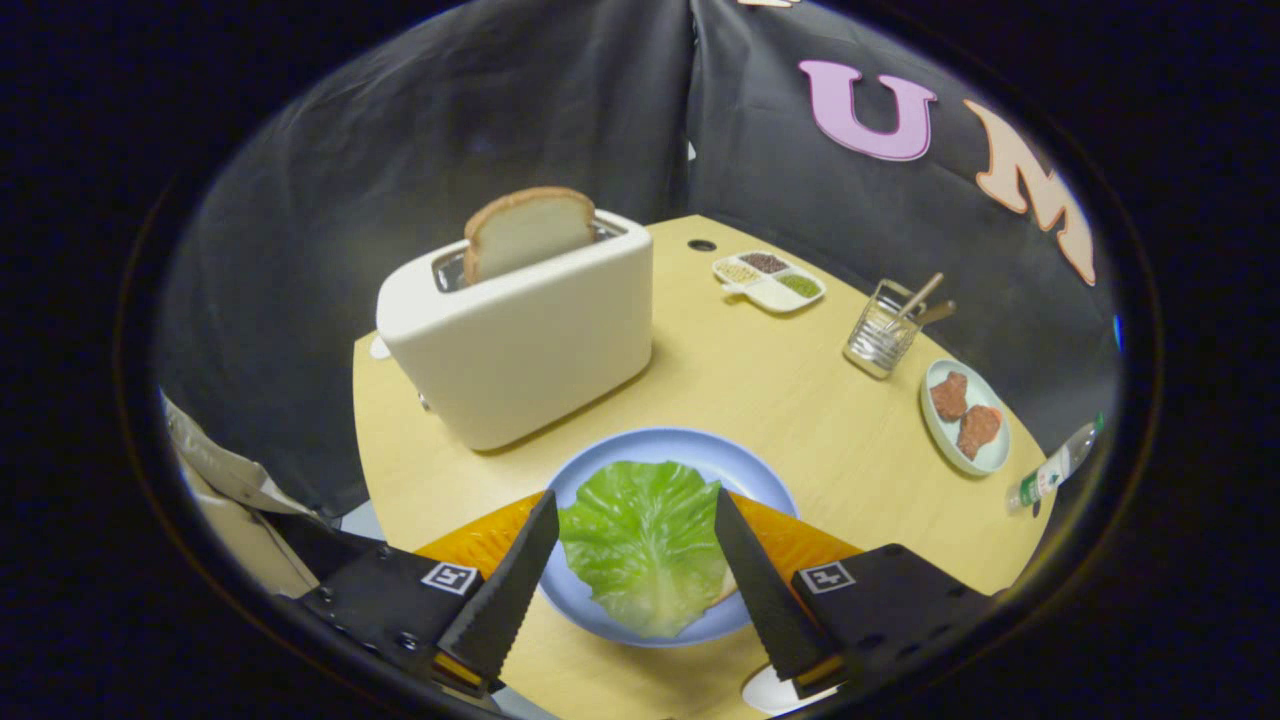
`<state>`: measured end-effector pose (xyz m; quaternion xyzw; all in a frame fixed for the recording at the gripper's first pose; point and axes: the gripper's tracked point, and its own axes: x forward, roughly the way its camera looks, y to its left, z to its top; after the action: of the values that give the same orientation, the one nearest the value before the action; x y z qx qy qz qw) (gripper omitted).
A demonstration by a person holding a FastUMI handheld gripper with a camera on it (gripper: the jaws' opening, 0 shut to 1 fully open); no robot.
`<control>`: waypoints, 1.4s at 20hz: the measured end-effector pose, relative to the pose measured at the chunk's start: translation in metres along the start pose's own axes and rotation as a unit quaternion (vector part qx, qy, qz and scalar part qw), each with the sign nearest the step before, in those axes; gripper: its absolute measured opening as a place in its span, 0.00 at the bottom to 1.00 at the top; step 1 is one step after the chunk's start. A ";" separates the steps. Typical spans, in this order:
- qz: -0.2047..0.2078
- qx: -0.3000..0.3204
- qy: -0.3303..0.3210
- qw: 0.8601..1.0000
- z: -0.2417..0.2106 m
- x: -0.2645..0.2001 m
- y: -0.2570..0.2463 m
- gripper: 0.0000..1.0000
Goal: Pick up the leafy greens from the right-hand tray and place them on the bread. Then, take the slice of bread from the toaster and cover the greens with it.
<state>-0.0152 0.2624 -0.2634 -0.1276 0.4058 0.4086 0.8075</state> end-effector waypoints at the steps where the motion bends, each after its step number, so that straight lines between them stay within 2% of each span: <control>1: -0.004 0.002 -0.007 1.000 0.008 -0.003 0.000 1.00; 5: -0.011 0.005 -0.030 0.999 0.043 -0.015 0.003 1.00; 14: 0.015 0.002 -0.084 0.996 0.116 -0.028 0.037 0.99; 22: 0.033 0.015 -0.108 0.993 0.164 -0.017 0.067 0.99; 28: 0.033 0.041 -0.096 0.994 0.178 0.007 0.072 0.99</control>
<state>0.0302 0.4077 -0.1460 -0.0407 0.3468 0.4280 0.8336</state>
